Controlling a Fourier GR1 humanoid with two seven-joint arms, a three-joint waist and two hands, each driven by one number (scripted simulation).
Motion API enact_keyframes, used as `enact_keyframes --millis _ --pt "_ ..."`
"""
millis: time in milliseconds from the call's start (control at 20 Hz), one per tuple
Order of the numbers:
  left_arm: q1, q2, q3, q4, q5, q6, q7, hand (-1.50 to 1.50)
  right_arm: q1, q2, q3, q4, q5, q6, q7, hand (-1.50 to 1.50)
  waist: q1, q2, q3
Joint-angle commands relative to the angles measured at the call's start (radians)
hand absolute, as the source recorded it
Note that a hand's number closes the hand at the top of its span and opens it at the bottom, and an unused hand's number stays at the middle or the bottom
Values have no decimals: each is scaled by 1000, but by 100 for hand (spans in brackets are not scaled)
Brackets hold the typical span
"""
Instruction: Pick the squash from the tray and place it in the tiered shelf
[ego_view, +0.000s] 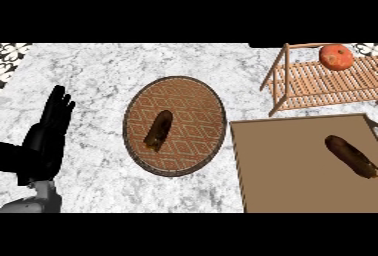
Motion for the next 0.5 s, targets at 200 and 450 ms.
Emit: enact_keyframes --millis 200,450 --pt "-8 4 -1 -28 4 -10 31 0 129 -189 -77 194 -81 205 -170 -150 10 3 2" --pt "-32 1 5 -7 1 -3 52 0 147 -259 -67 269 -87 245 -214 -150 16 4 2"
